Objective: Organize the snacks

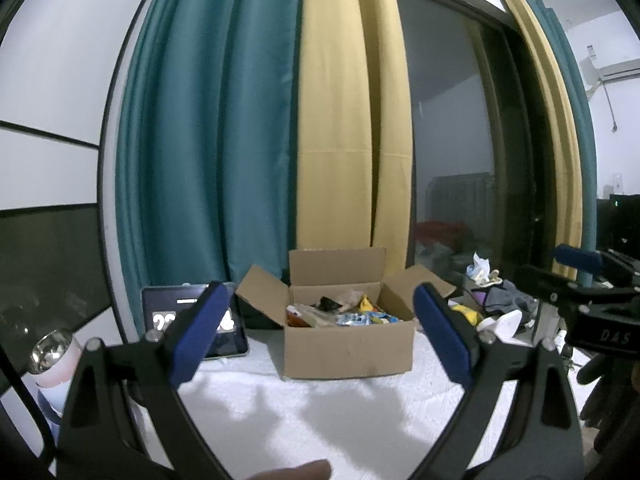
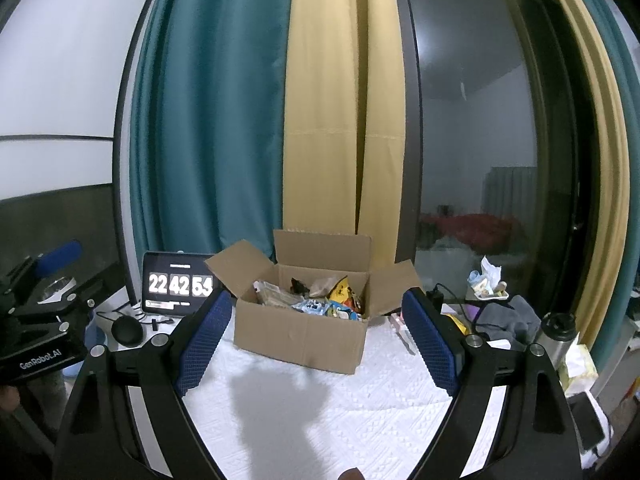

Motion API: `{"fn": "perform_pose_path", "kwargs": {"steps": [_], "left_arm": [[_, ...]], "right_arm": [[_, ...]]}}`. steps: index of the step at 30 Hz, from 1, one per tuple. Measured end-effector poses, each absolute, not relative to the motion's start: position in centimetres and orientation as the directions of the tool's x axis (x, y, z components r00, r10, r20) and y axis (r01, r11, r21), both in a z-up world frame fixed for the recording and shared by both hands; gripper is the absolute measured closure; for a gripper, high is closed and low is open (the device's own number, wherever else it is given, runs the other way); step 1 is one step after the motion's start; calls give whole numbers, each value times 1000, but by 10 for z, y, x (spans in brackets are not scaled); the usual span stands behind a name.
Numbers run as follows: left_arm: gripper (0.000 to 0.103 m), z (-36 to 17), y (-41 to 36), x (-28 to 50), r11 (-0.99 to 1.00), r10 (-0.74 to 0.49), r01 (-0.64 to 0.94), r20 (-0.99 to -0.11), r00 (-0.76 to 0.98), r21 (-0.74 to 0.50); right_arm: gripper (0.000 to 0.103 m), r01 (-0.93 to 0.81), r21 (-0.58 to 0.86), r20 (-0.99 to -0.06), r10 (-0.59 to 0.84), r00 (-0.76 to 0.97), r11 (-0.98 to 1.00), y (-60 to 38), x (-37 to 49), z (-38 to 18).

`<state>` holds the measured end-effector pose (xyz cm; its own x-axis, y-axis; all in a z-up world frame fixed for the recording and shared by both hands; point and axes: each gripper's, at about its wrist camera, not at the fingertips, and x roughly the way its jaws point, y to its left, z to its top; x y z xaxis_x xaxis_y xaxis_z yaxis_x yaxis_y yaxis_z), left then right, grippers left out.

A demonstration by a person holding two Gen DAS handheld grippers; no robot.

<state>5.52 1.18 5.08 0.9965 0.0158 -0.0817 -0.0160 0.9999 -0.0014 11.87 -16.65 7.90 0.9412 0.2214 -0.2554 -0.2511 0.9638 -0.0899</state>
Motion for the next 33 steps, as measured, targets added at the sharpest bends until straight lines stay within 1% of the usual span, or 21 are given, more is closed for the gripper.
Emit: {"fn": "perform_pose_path", "kwargs": {"steps": [12, 28, 33], "left_arm": [[8, 53, 9, 55, 999, 40, -38, -75, 996, 22], [8, 50, 13, 65, 999, 43, -42, -92, 995, 11], [8, 51, 15, 71, 998, 67, -65, -96, 993, 27]], "right_arm": [[14, -251, -108, -245, 218, 945, 962, -170, 115, 80], [14, -255, -109, -269, 218, 938, 961, -175, 127, 79], [14, -254, -108, -270, 218, 938, 961, -175, 132, 79]]}}
